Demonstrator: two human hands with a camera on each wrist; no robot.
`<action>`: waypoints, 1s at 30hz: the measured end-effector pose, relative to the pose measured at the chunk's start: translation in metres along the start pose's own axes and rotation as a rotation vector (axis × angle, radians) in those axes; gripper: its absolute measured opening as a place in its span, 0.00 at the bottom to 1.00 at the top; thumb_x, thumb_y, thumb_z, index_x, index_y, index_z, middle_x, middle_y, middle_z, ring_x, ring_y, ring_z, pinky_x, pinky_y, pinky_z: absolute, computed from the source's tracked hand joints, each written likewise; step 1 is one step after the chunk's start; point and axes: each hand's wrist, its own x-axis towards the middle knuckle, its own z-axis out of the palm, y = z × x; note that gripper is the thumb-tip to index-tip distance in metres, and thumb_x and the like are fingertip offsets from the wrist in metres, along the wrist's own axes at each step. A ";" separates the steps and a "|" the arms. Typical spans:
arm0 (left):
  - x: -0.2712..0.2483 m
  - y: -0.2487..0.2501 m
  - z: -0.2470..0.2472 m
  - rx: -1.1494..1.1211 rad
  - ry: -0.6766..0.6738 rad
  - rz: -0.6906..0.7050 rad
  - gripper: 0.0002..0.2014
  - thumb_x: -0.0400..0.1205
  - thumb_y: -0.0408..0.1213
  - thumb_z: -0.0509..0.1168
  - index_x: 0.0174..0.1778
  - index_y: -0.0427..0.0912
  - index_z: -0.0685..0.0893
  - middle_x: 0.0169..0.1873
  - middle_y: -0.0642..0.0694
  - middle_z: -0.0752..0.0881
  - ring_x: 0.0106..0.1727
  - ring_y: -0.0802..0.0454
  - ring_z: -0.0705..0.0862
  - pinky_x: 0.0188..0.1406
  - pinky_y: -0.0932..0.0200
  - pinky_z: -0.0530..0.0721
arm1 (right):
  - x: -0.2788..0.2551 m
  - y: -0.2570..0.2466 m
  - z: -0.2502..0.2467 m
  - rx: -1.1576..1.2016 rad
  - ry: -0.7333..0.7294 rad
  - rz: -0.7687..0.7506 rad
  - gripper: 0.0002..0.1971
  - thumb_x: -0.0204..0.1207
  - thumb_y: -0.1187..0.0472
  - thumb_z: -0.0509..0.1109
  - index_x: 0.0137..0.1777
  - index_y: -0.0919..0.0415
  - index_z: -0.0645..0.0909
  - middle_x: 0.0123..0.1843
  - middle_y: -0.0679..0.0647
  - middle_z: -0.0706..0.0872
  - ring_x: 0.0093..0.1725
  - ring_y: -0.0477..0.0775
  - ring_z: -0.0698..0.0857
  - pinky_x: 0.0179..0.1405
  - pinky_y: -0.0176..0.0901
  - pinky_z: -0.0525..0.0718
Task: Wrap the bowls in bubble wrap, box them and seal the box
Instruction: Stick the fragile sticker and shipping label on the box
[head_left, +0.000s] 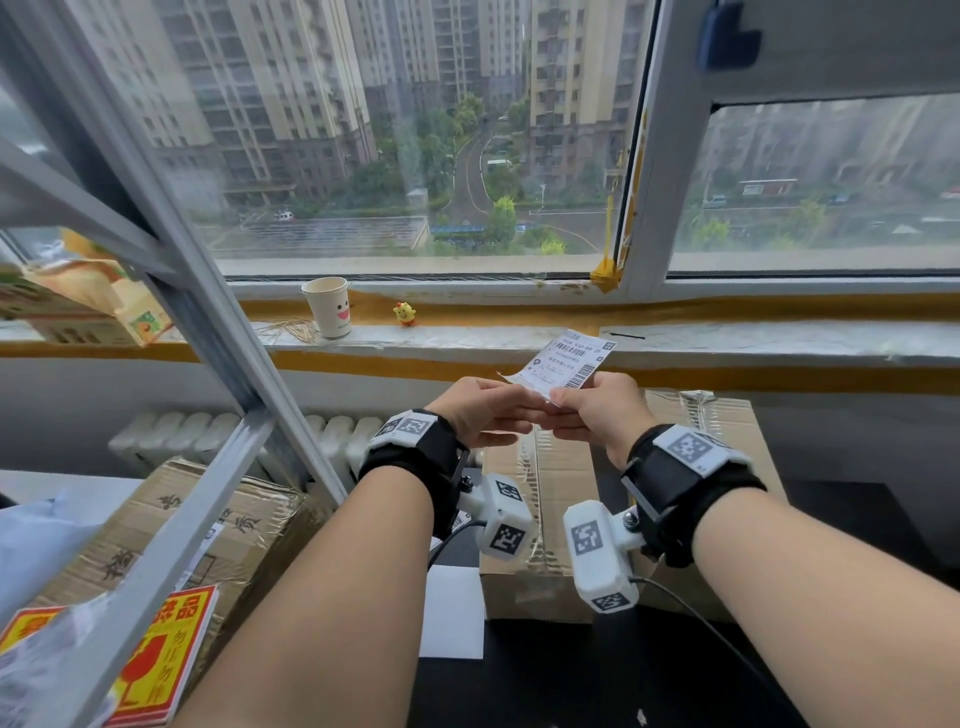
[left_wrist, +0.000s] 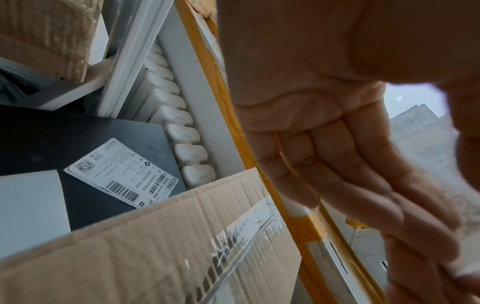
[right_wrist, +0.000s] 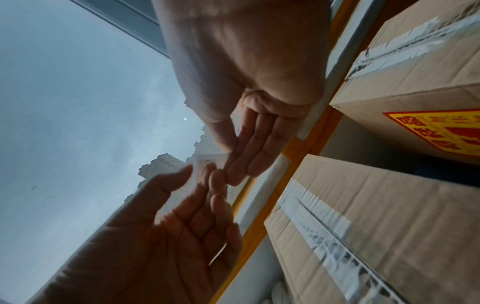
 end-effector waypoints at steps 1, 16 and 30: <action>-0.001 0.001 0.000 0.003 -0.012 -0.004 0.05 0.79 0.40 0.72 0.41 0.44 0.90 0.36 0.48 0.91 0.32 0.59 0.84 0.43 0.62 0.81 | 0.001 -0.001 0.000 0.003 0.011 0.001 0.10 0.79 0.70 0.69 0.59 0.69 0.81 0.47 0.64 0.90 0.37 0.58 0.91 0.30 0.43 0.87; 0.003 0.008 -0.002 0.031 -0.013 0.077 0.02 0.77 0.33 0.74 0.41 0.40 0.87 0.32 0.47 0.90 0.30 0.59 0.85 0.40 0.64 0.82 | -0.004 -0.010 -0.001 -0.111 0.038 0.052 0.08 0.77 0.65 0.74 0.52 0.69 0.81 0.34 0.59 0.86 0.26 0.51 0.84 0.28 0.41 0.84; 0.006 0.008 -0.006 0.131 -0.055 0.052 0.02 0.78 0.32 0.72 0.40 0.40 0.89 0.33 0.47 0.90 0.32 0.59 0.85 0.48 0.61 0.82 | -0.003 -0.013 -0.007 -0.096 -0.152 -0.086 0.04 0.72 0.64 0.78 0.44 0.63 0.88 0.40 0.61 0.92 0.38 0.51 0.91 0.42 0.42 0.90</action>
